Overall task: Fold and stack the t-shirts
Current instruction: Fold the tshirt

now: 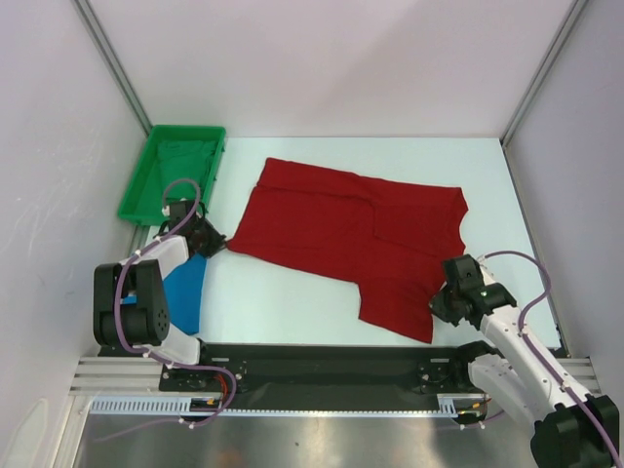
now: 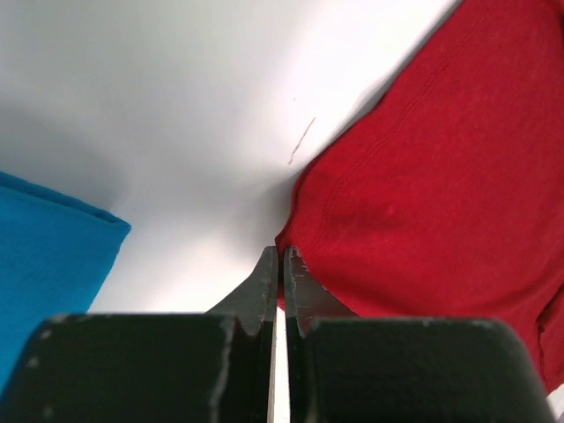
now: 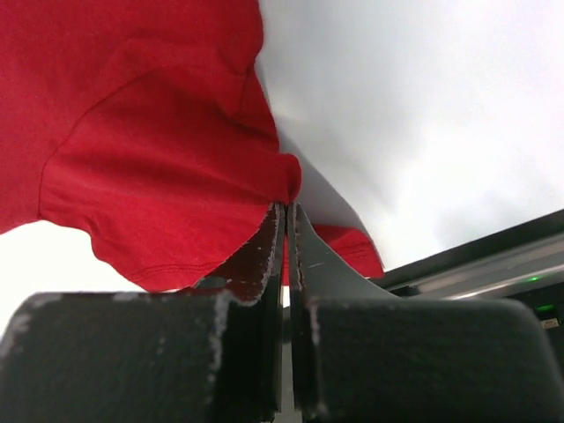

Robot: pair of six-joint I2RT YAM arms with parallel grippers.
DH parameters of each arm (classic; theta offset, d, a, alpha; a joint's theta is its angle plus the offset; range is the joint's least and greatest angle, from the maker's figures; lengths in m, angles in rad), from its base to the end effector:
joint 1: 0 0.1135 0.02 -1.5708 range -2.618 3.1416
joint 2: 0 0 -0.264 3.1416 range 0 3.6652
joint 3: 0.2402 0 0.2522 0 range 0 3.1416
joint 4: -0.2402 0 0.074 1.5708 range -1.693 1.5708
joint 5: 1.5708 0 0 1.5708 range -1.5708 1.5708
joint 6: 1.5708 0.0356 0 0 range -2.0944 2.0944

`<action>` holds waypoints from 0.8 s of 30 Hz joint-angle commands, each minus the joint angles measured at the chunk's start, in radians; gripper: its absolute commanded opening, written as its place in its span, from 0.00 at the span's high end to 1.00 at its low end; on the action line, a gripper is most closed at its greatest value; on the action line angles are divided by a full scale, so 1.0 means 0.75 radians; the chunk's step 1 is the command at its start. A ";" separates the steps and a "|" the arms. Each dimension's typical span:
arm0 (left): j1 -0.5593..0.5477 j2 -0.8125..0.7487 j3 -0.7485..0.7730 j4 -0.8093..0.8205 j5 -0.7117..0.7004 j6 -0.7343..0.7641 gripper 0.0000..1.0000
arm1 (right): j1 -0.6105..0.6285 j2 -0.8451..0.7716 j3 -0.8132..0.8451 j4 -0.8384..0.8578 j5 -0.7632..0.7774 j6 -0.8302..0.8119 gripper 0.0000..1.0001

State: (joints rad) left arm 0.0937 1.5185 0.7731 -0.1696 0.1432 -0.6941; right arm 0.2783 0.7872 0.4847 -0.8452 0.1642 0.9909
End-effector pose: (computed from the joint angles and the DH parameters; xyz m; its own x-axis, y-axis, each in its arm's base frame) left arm 0.2927 0.0224 0.1685 -0.6027 -0.6926 -0.3964 -0.5093 0.7163 -0.4770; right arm 0.1268 0.0302 0.1853 -0.6531 0.6717 -0.3497 0.6203 0.7394 0.2618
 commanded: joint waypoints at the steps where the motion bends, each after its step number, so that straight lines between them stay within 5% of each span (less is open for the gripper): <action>1: 0.000 -0.018 -0.051 0.083 0.042 0.030 1.00 | -0.007 0.000 0.002 -0.004 -0.029 -0.053 0.96; 2: -0.002 -0.016 -0.053 0.085 0.046 0.030 1.00 | -0.009 0.008 0.010 -0.012 -0.041 -0.059 0.81; 4: -0.002 -0.020 -0.051 0.083 0.048 0.030 1.00 | 0.001 0.010 0.023 -0.041 -0.055 -0.063 0.65; 8: -0.008 -0.039 -0.053 0.095 0.036 0.023 1.00 | 0.115 0.014 0.049 -0.127 -0.008 -0.006 0.46; 16: -0.008 -0.035 -0.065 0.128 0.056 0.011 1.00 | 0.290 0.049 0.139 -0.170 0.172 0.045 0.39; 24: -0.010 -0.039 -0.057 0.136 0.061 0.009 1.00 | 0.322 0.133 0.088 -0.021 0.031 -0.035 0.36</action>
State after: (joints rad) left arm 0.0891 1.5181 0.7315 -0.1059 0.1726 -0.6903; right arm 0.4995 0.8635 0.5472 -0.9165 0.2119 0.9955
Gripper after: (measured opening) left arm 0.036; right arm 0.643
